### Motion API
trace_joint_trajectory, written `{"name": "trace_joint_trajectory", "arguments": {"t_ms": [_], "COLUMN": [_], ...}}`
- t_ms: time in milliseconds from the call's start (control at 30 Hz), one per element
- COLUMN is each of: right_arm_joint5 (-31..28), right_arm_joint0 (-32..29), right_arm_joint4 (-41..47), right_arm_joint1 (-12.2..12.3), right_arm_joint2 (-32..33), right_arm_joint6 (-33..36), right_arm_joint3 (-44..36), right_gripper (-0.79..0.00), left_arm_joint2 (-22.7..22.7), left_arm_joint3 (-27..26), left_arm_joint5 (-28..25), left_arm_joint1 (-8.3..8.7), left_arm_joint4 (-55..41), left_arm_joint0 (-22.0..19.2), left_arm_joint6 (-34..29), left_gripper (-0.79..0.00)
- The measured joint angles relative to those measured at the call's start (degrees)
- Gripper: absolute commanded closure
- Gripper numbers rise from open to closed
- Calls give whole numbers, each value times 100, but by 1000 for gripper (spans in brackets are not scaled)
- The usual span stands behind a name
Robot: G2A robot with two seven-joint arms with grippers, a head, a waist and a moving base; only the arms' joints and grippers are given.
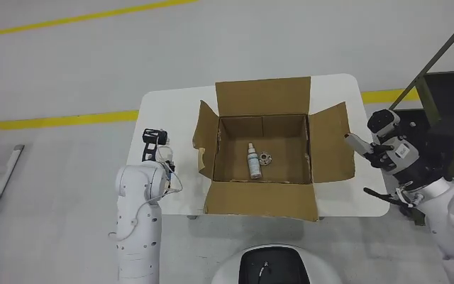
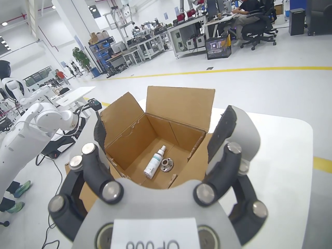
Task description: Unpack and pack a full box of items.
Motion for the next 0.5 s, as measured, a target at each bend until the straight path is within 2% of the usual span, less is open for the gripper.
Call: {"name": "trace_joint_trajectory", "arguments": {"t_ms": [200,333,500], "right_arm_joint5": [95,101,-135], "right_arm_joint0": [-97,-94,18], "right_arm_joint4": [-34,8,116], "right_arm_joint1": [-8,-15,-13], "right_arm_joint2": [-2,-37,-69], "right_arm_joint6": [79,96,120], "right_arm_joint3": [-36,24,142], "right_gripper": [-785,-785,-785], "left_arm_joint2": [-34,102,306], "left_arm_joint3": [288,429,666], "left_arm_joint5": [-271,-154,77], "left_arm_joint1": [38,36,24], "left_arm_joint4": [-187,-158,42], "left_arm_joint0": [120,111,12], "left_arm_joint6": [311,432,255], "left_gripper": [0,0,0]}}
